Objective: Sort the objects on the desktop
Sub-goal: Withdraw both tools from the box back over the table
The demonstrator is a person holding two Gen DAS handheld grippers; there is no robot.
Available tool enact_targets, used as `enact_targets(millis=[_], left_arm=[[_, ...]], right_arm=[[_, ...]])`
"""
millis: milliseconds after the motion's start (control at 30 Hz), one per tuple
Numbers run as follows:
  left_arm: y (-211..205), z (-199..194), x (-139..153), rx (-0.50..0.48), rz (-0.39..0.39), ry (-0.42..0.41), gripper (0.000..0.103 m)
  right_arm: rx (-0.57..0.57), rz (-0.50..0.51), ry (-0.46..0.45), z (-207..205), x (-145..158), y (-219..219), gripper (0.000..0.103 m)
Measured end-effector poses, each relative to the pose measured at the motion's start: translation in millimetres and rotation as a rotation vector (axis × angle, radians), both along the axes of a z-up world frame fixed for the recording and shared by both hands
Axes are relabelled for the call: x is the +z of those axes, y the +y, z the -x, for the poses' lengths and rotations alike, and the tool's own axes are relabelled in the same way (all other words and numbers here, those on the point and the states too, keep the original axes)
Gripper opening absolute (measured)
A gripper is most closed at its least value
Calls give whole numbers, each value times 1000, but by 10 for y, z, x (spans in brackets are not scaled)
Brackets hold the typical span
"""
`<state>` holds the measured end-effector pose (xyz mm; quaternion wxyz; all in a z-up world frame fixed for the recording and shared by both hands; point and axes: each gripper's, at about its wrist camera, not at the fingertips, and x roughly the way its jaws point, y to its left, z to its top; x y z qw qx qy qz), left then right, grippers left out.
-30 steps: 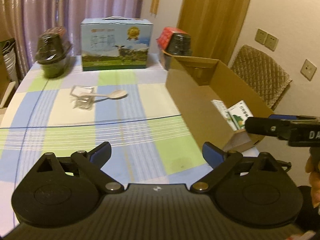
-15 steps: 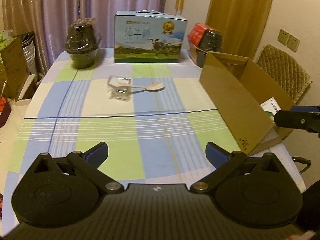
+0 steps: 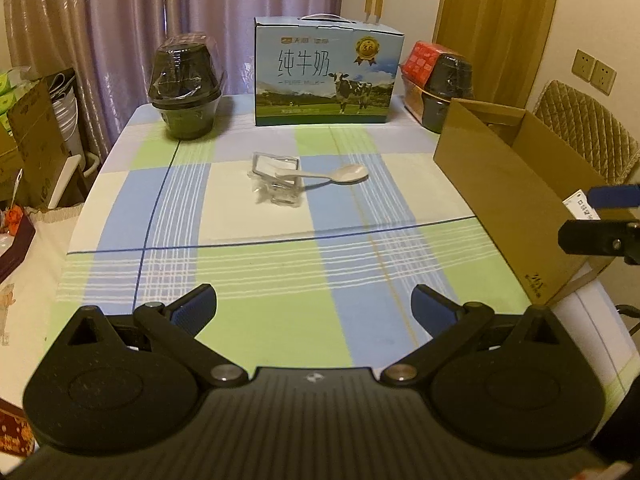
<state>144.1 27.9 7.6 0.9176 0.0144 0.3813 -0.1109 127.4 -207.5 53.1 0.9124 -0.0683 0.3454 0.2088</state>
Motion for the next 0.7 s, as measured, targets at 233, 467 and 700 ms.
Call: enact_targets(millis=[233, 467, 700], left_arm=[[95, -335, -144, -41, -49, 13, 102], [104, -749, -356, -122, -126, 15, 102], [31, -1183, -562, -225, -192, -12, 102]], right_arm=[[112, 82, 5, -383, -201, 206, 101], [260, 236, -18, -913, -460, 368, 101], [411, 368, -48, -1391, -650, 548, 89]])
